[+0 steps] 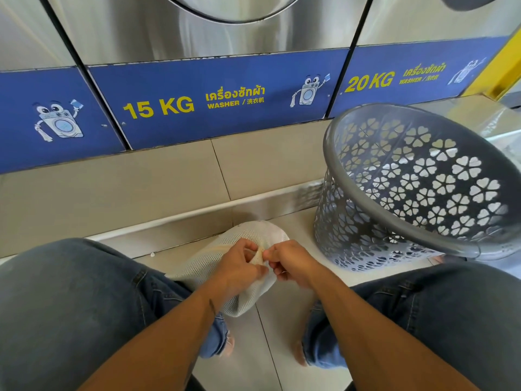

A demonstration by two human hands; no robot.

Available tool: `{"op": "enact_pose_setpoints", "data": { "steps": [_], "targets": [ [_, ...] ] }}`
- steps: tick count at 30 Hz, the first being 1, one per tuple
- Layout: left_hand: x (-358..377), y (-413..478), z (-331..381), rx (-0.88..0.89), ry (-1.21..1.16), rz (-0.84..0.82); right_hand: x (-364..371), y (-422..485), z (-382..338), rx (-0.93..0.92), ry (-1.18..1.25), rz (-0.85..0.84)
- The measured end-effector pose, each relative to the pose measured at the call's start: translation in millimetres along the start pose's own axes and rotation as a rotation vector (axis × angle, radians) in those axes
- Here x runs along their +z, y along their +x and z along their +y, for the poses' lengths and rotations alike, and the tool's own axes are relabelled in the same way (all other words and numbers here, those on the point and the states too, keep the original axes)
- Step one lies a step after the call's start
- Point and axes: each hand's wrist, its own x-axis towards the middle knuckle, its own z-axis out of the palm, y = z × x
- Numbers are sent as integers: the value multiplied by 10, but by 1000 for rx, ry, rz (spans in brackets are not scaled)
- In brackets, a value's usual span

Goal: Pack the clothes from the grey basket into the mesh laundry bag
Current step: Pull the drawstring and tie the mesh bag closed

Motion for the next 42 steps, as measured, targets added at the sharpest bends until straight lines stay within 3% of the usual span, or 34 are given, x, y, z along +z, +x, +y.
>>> {"op": "enact_pose_setpoints", "data": {
  "steps": [6, 15, 18, 22, 28, 37, 42],
  "targets": [
    [146, -38, 60, 37, 87, 104, -68, -93, -132, 103, -33, -3],
    [210, -106, 29, 82, 172, 2, 0, -114, -56, 166, 135, -28],
    [114, -75, 6, 84, 177, -29, -14, -114, -23, 138, 108, -60],
    [-12, 21, -19, 61, 136, -68, -29, -58, 51, 110, -61, 58],
    [-48, 66, -6, -14, 5, -84, 54, 37, 216, 41, 6, 100],
    [-91, 157, -64, -43, 24, -11, 144, 108, 396, -231, -70, 155],
    [-78, 238, -123, -21, 107, 121, 249, 101, 367, -321, -57, 163]
  ]
}}
